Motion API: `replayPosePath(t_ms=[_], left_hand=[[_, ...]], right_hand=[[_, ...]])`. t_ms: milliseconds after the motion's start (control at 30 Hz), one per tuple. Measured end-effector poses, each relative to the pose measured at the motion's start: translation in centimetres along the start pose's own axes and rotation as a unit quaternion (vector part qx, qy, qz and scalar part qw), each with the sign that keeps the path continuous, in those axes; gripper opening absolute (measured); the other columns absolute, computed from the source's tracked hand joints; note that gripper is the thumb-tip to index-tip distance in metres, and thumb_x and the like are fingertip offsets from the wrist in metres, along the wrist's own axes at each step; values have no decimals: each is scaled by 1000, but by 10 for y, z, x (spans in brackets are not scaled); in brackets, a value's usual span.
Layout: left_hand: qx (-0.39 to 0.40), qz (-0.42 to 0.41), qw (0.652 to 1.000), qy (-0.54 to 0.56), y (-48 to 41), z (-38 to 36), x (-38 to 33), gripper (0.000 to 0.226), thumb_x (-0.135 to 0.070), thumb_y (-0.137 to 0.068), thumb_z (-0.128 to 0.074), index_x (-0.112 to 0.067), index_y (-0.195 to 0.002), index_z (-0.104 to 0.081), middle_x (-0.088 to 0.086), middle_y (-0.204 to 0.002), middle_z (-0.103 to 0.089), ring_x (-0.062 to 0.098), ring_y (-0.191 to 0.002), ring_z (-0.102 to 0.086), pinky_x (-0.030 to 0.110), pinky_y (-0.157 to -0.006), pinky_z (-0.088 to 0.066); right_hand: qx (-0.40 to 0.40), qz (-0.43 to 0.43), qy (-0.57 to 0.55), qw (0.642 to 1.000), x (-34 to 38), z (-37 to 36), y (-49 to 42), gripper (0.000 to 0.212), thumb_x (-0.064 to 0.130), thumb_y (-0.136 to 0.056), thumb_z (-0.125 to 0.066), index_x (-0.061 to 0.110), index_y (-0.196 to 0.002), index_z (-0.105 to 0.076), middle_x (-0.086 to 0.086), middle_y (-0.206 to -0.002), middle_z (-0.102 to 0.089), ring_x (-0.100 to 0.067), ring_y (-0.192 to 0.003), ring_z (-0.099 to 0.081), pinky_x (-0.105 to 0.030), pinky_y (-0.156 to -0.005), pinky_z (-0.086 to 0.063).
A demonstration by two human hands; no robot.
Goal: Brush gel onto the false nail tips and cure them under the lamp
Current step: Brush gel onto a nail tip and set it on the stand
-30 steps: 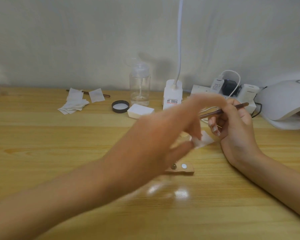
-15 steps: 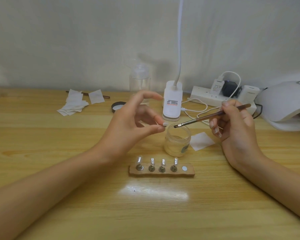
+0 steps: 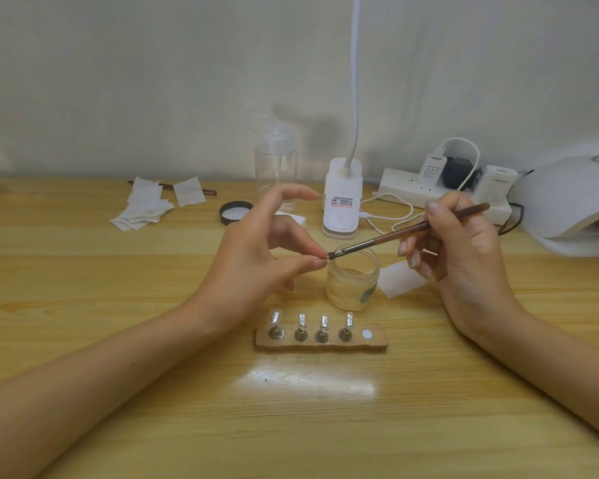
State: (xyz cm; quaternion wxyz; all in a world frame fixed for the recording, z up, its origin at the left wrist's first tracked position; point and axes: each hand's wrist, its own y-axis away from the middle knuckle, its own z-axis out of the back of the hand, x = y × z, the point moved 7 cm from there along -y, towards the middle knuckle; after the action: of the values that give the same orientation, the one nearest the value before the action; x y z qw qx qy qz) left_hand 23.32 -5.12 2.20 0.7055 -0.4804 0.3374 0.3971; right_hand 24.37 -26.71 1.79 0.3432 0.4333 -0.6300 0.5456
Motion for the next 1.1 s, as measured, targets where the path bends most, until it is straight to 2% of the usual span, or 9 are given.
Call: replayPosePath(t_ms=[133, 300, 467, 600, 733, 900, 1000, 1100], left_hand=[[0, -3, 1000, -7, 0, 0, -1, 58, -6, -80, -83, -28, -126, -54, -6, -79, -76, 9, -86, -73, 23, -49, -52], [-1, -15, 1000, -13, 0, 1, -3, 58, -5, -81, -82, -27, -126, -54, -7, -79, -75, 8, -87, -72, 20, -49, -51], [-1, -35, 999, -34, 0, 1, -7, 56, -5, -81, -81, -25, -125, -53, -9, -80, -76, 9, -90, -72, 20, -50, -50], [-4, -54, 997, -55, 0, 1, -10, 56, -5, -82, -81, -25, -126, -53, -12, -80, -75, 8, -90, -72, 18, -52, -50], [-6, -67, 995, -77, 1, 1, -12, 56, -6, -82, -81, -24, -127, -53, -14, -81, -75, 7, -90, -72, 15, -55, -49], [-7, -73, 994, -84, 1, 1, -13, 55, -5, -82, -81, -23, -127, -53, -14, -81, -75, 6, -89, -71, 15, -57, -49], [-6, -73, 994, -86, 1, 1, -14, 55, -6, -82, -81, -23, -127, -53, -14, -81, -75, 6, -90, -72, 14, -57, -49], [-6, -69, 994, -81, 2, 1, -14, 56, -6, -82, -81, -24, -127, -53, -14, -82, -75, 6, -91, -72, 14, -58, -49]], right_hand=[[-43, -9, 1, 999, -1, 9, 0, 31, 20, -102, -49, 26, -72, -51, -3, -56, -62, -14, -49, -53, -18, -43, -38], [-4, -5, -21, 1000, 0, 0, 0, 25, 25, -99, -52, 24, -74, -50, -5, -59, -64, -14, -50, -55, -18, -44, -39], [-42, -22, -15, 999, -3, 8, 0, 30, 20, -103, -48, 24, -73, -50, -3, -56, -62, -13, -49, -54, -19, -44, -38], [-9, -14, -19, 1000, -2, 1, 0, 26, 26, -99, -52, 26, -73, -50, -5, -59, -63, -14, -50, -56, -19, -44, -39], [-37, -30, 1, 999, -5, 8, -1, 28, 19, -103, -48, 22, -75, -46, -4, -57, -62, -14, -49, -53, -19, -44, -37], [-12, -11, -21, 1000, -3, 3, -1, 22, 23, -101, -50, 20, -79, -45, -4, -58, -63, -14, -50, -55, -18, -44, -38], [-30, -30, 7, 999, -6, 7, -1, 26, 20, -103, -48, 21, -78, -45, -4, -58, -62, -14, -50, -54, -20, -45, -39], [-33, -13, -12, 999, -3, 8, -1, 26, 22, -103, -49, 22, -77, -47, -3, -58, -62, -14, -50, -54, -20, -46, -39]])
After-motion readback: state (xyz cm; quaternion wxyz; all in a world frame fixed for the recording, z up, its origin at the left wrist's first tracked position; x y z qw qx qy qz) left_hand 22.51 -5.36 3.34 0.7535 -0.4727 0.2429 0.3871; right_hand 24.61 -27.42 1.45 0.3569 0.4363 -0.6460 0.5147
